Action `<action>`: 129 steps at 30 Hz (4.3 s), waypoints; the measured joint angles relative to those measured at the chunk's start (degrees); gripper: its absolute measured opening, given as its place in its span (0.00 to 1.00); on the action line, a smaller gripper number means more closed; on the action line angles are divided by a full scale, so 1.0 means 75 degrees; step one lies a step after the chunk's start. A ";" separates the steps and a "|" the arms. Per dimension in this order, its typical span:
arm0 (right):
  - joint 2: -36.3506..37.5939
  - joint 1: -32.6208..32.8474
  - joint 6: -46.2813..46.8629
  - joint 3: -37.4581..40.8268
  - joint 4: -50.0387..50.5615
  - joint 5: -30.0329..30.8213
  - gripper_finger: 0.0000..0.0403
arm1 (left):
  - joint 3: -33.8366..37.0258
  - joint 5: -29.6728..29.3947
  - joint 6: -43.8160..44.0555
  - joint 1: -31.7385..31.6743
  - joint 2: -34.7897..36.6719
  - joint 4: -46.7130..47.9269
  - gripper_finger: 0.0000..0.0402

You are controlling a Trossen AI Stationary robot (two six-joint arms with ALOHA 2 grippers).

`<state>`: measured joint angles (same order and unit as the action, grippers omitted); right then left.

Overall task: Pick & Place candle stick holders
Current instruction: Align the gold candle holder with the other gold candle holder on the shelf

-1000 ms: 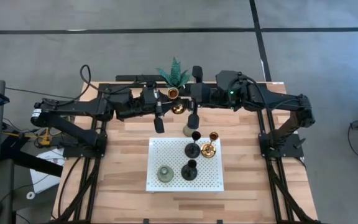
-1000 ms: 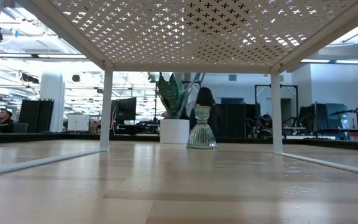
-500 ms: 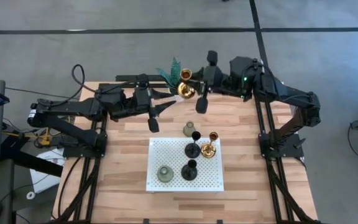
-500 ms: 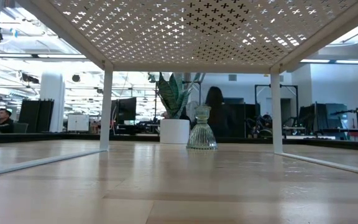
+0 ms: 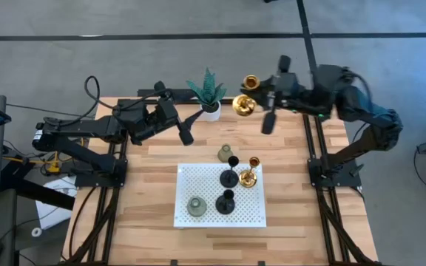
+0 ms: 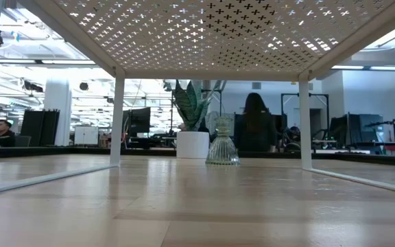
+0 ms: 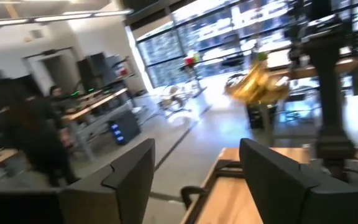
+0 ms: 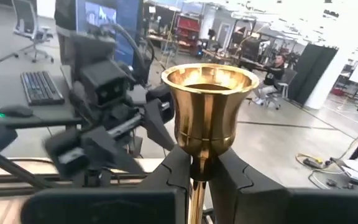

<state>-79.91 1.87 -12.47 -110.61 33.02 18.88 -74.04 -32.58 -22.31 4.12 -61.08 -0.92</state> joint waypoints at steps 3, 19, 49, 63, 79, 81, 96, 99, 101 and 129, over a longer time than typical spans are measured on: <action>0.0260 0.0563 0.0046 0.0000 0.0118 0.0760 0.06 | 0.0000 -0.0449 -0.0003 0.0000 0.0000 0.0002 0.59; 0.0215 0.4284 0.1039 0.0006 0.0474 0.4415 0.06 | 0.0000 -0.0868 0.0000 -0.0003 0.0000 -0.0002 0.59; -0.1680 0.6749 0.6681 0.0057 0.1974 0.8084 0.06 | -0.0006 -0.1314 0.0002 -0.0469 -0.0003 -0.0063 0.59; -0.2219 0.7066 0.9899 0.0221 0.4574 0.7715 0.06 | -0.0006 -0.1311 0.0008 -0.0501 -0.0003 -0.0063 0.59; -0.2190 0.7026 1.1104 0.1544 0.4558 0.7337 0.06 | -0.0006 -0.1309 0.0041 -0.0501 -0.0006 -0.0059 0.59; -0.2193 0.7005 1.1240 0.1719 0.4538 0.7216 0.06 | -0.0006 -0.1311 0.0076 -0.0501 -0.0006 -0.0059 0.59; -0.2213 0.6531 1.1634 0.2803 0.3635 0.6883 0.06 | -0.0006 -0.1309 0.0099 -0.0501 -0.0009 -0.0053 0.59; -0.2213 0.6494 1.1591 0.3020 0.3330 0.6912 0.06 | -0.0006 -0.1309 0.0099 -0.0501 -0.0009 -0.0053 0.59; -0.2216 0.6440 1.1578 0.3150 0.3067 0.6948 0.06 | -0.0006 -0.1309 0.0099 -0.0501 -0.0009 -0.0053 0.59; -0.2216 0.5661 1.1397 0.3771 0.2739 0.7113 0.06 | -0.0006 -0.1306 0.0096 -0.0501 -0.0009 0.0002 0.59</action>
<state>-96.53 44.32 73.01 -82.32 53.56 72.23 -74.08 -42.37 -21.58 0.36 -61.14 -0.91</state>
